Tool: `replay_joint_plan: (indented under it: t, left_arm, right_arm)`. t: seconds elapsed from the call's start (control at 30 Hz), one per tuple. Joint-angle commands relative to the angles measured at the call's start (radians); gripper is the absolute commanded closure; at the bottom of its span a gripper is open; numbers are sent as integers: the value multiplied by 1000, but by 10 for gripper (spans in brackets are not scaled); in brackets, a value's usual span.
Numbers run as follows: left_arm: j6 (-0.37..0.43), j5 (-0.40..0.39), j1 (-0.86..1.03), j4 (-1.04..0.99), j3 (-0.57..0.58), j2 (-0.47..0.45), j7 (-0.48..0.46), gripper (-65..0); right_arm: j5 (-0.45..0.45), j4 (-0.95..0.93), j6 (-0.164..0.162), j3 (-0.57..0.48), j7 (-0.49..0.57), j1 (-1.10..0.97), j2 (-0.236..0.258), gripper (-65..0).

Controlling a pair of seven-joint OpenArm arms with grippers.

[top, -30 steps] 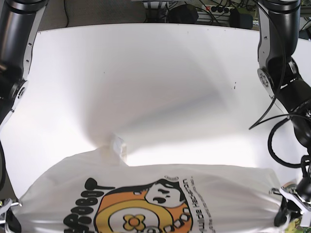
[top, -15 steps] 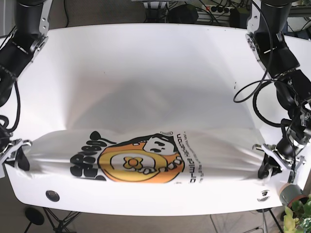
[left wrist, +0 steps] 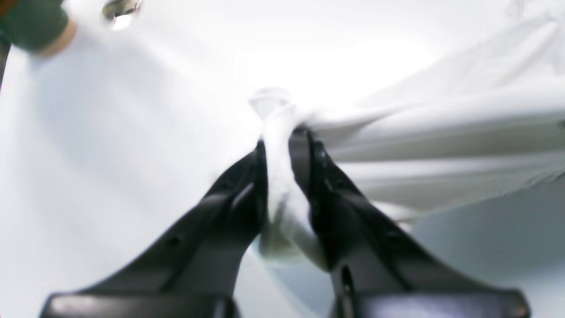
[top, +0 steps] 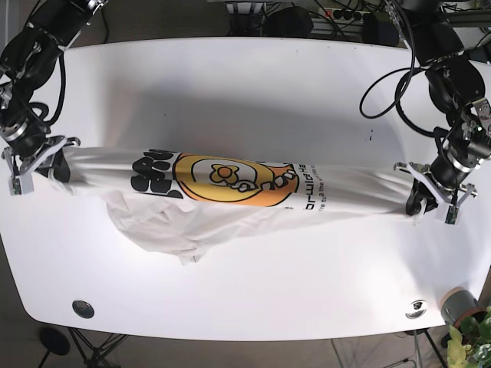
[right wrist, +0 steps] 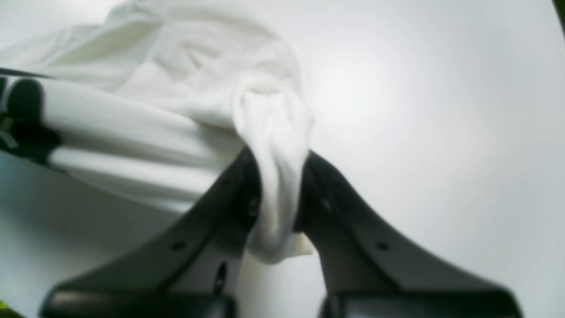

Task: Fold the T-shirt properly
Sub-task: 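Lay the shirt down, dragging it across the table, and open both grippers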

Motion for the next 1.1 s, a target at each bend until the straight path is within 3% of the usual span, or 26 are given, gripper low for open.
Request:
replay_joint_plan:
  t: [0.0, 0.17, 0.57, 0.93, 1.0, 1.07]
  left_arm:
    - [-25, 15, -2, 13, -20, -22, -24, 0]
    - [-106, 19, 89, 11, -77, -22, -24, 0]
    - [-106, 19, 288, 10, -86, -22, -28, 0]
    - [-106, 21, 343, -99, -169, -25, -29, 0]
    - [-106, 21, 346, -102, -172, -25, -29, 0]
    - [-106, 21, 346, -102, -171, -25, -28, 0]
  right_arm:
    - [-26, 18, -4, 20, 23, -29, 0, -22]
    - [-26, 20, -4, 20, 30, -110, -26, -22]
    - [-35, 17, -11, 22, 31, -224, -105, -24]
    - [-36, 14, -12, 22, 33, -307, -119, -29]
    - [-36, 14, -14, 22, 33, -313, -119, -60]
    - [-36, 14, -14, 22, 33, -323, -119, -149]
